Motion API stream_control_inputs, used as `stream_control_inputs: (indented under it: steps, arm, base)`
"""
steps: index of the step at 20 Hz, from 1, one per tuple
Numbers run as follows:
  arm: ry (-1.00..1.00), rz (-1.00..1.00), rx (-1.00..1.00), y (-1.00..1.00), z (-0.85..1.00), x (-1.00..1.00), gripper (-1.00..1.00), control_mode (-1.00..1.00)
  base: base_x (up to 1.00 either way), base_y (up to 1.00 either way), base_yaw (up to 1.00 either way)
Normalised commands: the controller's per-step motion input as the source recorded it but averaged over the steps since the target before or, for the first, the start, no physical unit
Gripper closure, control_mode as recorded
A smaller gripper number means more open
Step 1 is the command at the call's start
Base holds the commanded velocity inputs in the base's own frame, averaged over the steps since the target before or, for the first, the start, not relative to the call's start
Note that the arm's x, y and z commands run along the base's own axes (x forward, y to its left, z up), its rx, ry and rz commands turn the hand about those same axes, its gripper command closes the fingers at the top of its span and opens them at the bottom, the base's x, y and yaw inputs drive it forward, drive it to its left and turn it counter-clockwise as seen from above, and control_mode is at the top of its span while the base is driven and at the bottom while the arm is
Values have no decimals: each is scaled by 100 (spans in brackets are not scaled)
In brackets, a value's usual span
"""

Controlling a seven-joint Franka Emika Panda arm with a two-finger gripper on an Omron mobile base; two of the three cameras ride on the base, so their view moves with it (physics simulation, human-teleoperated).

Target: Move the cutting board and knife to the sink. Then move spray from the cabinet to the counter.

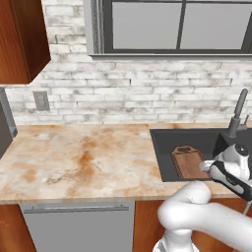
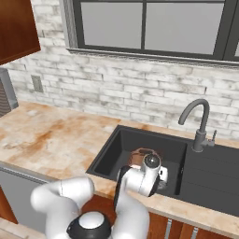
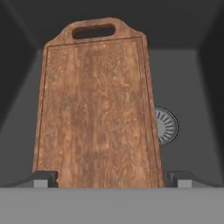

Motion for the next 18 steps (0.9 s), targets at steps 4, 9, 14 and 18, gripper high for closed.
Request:
stream_control_inputs:
  steps: [4, 9, 14, 18]
  arm:
    - [6, -9, -15, 16, 48, -11, -100, -100]
    - [21, -6, -12, 7, 56, -5, -100, -100]
    - [24, -1, -2, 1, 54, -15, -100, -100]
    - [15, 0, 0, 0, 55, -18, -100, -100]
  base:
    - [0, 0, 0]
    - [0, 0, 0]
    - [0, 0, 0]
    - [0, 0, 0]
